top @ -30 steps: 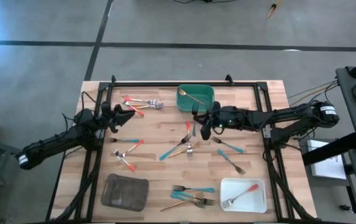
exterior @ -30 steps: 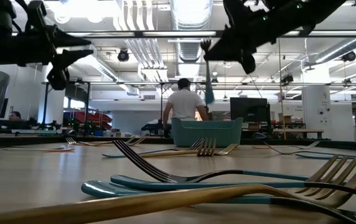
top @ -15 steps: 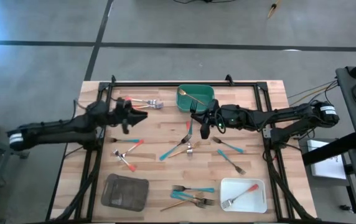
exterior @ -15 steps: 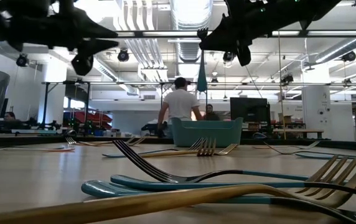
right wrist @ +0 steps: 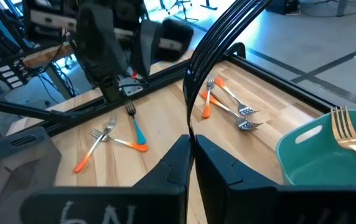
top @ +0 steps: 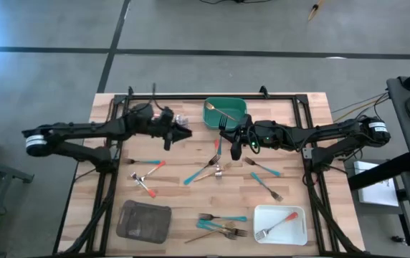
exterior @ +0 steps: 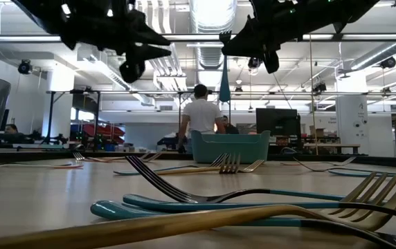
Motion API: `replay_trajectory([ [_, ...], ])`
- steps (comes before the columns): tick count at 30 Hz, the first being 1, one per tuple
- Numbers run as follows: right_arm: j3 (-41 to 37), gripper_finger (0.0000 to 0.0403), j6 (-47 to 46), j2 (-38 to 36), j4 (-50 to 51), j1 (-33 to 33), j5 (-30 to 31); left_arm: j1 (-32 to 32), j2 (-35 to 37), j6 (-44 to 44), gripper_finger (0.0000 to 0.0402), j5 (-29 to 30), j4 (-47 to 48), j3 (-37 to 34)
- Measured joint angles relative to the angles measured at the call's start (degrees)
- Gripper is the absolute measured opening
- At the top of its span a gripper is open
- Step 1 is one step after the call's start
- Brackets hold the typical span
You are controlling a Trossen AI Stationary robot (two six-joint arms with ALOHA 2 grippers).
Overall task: Sort silverware by color (type)
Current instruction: Put the blue fork into the black bin
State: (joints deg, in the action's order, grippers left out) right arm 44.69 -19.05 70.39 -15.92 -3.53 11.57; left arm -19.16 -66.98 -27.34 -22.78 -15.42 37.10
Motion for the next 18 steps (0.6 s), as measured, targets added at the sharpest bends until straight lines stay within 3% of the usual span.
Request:
replay_trajectory([
  [9, 0.0, 0.0013, 0.09, 0.0, -0.03, -0.01, 0.02, 0.0, -13.12, 0.04, 0.0138, -2.77, 0.07, 6.1],
  [12, 0.0, 0.0013, 0.15, 0.0, -0.02, -0.02, 0.42, 0.0, -17.52, 1.82, 0.0162, -7.09, 0.07, 9.62],
  [16, 0.02, 0.0013, 0.17, 0.14, 0.22, -0.24, 1.26, 0.26, -22.35, 1.37, 0.0177, -18.7, 0.02, 14.44],
  [18, 0.02, 0.0013, 0.17, 0.31, 0.28, -0.26, 2.29, 1.1, -23.99, 0.93, 0.0177, -19.97, -0.04, 15.93],
])
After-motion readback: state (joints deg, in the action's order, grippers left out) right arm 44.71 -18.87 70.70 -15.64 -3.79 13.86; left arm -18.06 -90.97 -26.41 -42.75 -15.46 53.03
